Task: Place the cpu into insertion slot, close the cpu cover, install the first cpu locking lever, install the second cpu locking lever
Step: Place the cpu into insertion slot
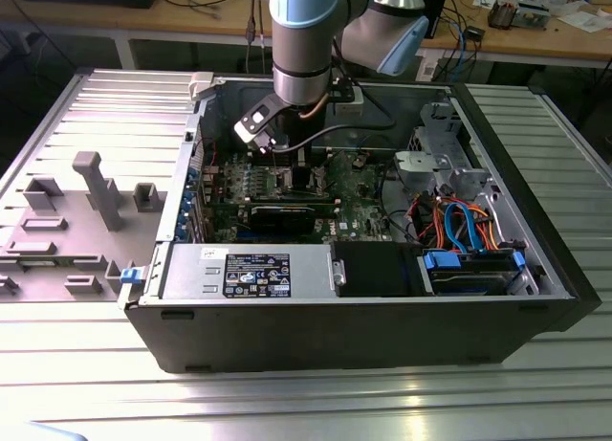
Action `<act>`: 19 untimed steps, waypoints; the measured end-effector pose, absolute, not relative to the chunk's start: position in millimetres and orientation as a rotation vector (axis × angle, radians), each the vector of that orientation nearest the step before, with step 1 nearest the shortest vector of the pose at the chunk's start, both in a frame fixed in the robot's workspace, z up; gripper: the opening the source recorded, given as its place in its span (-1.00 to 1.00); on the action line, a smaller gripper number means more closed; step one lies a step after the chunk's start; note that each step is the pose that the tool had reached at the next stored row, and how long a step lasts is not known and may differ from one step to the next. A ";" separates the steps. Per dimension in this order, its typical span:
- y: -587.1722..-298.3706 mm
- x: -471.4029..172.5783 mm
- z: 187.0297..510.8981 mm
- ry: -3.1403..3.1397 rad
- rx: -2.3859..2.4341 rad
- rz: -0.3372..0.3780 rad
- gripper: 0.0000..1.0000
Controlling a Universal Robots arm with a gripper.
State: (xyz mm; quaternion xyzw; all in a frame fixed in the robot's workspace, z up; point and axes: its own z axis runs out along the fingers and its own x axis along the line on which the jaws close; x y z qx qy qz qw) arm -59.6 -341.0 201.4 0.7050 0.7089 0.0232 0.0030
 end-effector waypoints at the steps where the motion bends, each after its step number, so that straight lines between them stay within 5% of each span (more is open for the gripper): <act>1: -341.0 -59.6 201.4 2.223 2.211 0.073 0.08; 19: -341.0 -59.7 197.5 2.215 2.218 0.072 0.08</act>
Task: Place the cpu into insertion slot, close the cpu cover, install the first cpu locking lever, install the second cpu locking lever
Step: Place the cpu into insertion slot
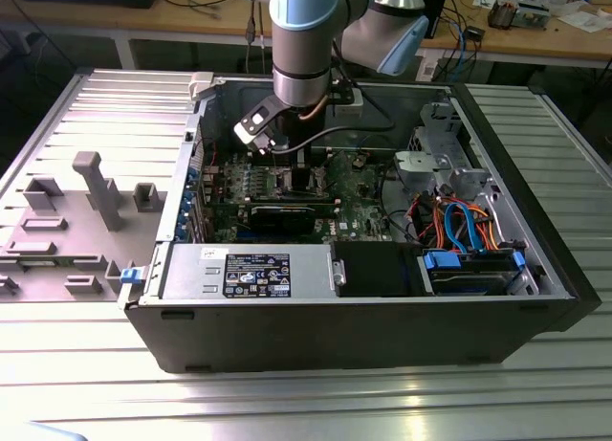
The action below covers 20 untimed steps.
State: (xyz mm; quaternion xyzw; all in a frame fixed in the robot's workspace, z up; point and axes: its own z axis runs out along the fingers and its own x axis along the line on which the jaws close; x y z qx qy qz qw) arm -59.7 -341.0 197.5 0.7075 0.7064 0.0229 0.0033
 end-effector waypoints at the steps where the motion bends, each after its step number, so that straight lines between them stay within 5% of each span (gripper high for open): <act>1: -341.0 -59.7 197.5 2.215 2.218 0.072 0.08; 5: -340.9 -59.6 197.2 2.216 2.217 0.073 0.23; 20: -341.0 -59.7 201.3 2.217 2.216 0.072 0.23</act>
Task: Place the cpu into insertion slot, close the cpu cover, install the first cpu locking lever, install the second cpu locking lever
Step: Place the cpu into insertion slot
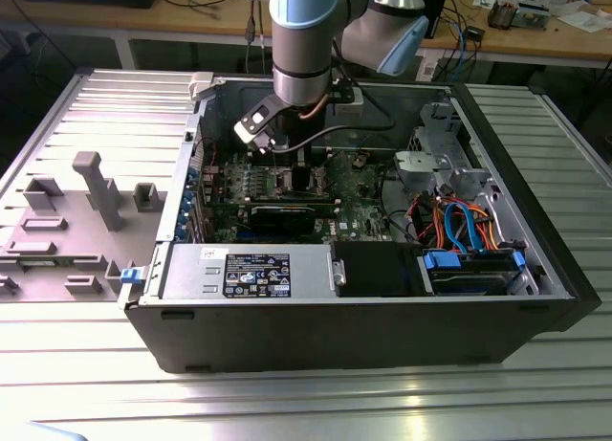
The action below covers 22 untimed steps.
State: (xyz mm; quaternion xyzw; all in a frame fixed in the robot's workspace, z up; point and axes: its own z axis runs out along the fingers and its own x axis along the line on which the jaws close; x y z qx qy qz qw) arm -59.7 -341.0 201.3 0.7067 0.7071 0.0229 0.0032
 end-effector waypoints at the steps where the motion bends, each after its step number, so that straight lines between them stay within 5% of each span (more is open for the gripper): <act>1: -341.0 -59.7 203.5 2.217 2.216 0.072 0.23; 14: -341.0 -59.7 224.4 2.217 2.215 0.071 0.20; 16: -341.0 -59.7 224.4 2.217 2.215 0.071 -0.18; 17: -341.0 -59.7 224.4 2.217 2.215 0.071 -0.18; 18: -341.0 -59.7 224.4 2.217 2.215 0.071 -0.42; 22: -341.0 -59.7 224.4 2.217 2.215 0.071 -0.78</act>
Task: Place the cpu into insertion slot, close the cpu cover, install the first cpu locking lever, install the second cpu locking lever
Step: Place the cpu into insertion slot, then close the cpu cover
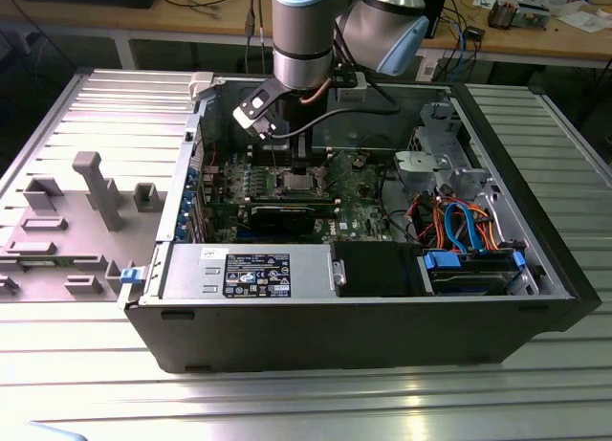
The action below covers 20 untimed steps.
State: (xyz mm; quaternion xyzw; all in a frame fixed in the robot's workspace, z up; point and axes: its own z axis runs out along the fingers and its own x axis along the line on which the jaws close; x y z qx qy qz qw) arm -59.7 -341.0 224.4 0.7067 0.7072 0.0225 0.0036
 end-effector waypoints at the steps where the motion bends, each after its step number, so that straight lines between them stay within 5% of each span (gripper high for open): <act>1: -341.0 -59.7 224.4 2.217 2.215 0.071 -0.78; 20: -341.0 -59.7 229.6 2.216 2.214 0.069 -0.79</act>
